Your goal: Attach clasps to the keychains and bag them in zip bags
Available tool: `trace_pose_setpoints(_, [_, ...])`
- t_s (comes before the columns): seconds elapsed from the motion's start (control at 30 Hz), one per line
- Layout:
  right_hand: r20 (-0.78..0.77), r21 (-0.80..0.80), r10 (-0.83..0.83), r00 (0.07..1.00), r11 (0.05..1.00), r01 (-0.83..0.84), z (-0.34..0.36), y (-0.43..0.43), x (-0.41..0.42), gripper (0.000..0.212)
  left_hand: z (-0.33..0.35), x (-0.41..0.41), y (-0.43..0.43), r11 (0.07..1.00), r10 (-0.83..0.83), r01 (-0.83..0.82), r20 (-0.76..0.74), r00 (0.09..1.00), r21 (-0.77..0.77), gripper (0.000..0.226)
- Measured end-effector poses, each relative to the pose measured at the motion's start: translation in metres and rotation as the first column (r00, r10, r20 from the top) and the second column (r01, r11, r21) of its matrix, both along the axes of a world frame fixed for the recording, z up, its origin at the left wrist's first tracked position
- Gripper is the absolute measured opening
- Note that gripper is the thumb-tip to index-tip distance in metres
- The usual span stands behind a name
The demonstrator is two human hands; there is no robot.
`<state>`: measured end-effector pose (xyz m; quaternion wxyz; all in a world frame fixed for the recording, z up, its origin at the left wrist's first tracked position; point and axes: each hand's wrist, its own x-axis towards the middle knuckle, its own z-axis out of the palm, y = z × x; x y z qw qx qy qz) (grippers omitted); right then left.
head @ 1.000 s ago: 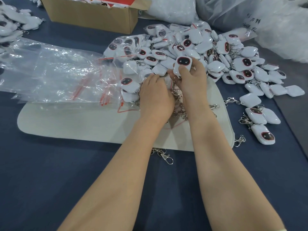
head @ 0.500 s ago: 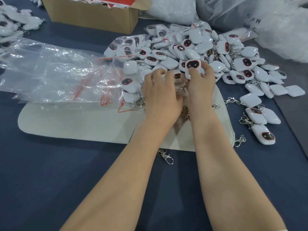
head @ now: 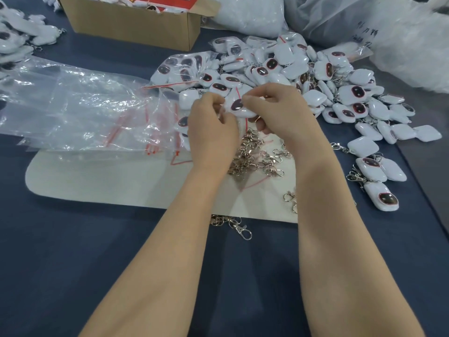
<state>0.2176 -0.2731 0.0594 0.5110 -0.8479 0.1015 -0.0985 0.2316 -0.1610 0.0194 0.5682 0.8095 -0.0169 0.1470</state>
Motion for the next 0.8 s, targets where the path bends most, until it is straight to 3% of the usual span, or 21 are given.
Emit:
trace_pose_setpoints(0.1, [-0.06, -0.162, 0.012, 0.998, 0.987, -0.022, 0.002, 0.003, 0.0, 0.021, 0.002, -0.002, -0.002, 0.998, 0.022, -0.018, 0.049, 0.999, -0.068, 0.02])
trace_pose_setpoints(0.2, [-0.062, -0.08, -0.025, 0.998, 0.997, 0.02, 0.0, 0.008, 0.002, 0.032, 0.003, -0.004, -0.005, 0.995, 0.016, -0.003, 0.133, 0.991, -0.103, 0.017])
trace_pose_setpoints(0.27, [-0.03, -0.039, -0.028, 0.999, 0.999, 0.027, -0.001, 0.012, 0.005, 0.024, 0.004, -0.006, -0.006, 0.993, 0.014, 0.007, 0.171, 0.985, -0.12, 0.015])
trace_pose_setpoints(0.33, [-0.045, 0.013, 0.1, 0.994, 0.995, -0.099, -0.002, 0.015, 0.007, 0.009, 0.005, -0.007, -0.006, 0.991, 0.024, 0.005, 0.217, 0.976, -0.132, 0.015])
trace_pose_setpoints(0.43, [-0.094, 0.191, 0.326, 0.941, 0.933, -0.305, -0.006, 0.015, 0.004, 0.032, 0.006, -0.008, -0.006, 0.993, 0.033, -0.001, 0.263, 0.964, -0.122, 0.016])
trace_pose_setpoints(0.53, [-0.112, 0.212, 0.4, 0.909, 0.904, -0.372, -0.007, 0.012, 0.002, 0.031, 0.004, -0.008, -0.007, 0.994, -0.003, 0.031, 0.256, 0.967, -0.105, 0.018])
trace_pose_setpoints(0.63, [-0.046, 0.197, 0.178, 0.983, 0.966, -0.165, -0.005, 0.009, 0.006, 0.03, 0.002, -0.007, -0.008, 0.995, -0.008, 0.031, 0.236, 0.972, -0.097, 0.017])
trace_pose_setpoints(0.73, [0.071, -0.005, -0.202, 0.977, 0.979, 0.203, -0.011, -0.002, 0.013, 0.026, -0.001, -0.005, -0.01, 0.997, -0.059, 0.066, 0.146, 0.988, -0.042, 0.02])
trace_pose_setpoints(0.8, [0.117, -0.159, -0.277, 0.954, 0.943, 0.293, -0.02, -0.006, 0.013, 0.029, -0.006, -0.004, -0.012, 0.991, -0.129, 0.125, 0.089, 0.988, 0.046, 0.024])
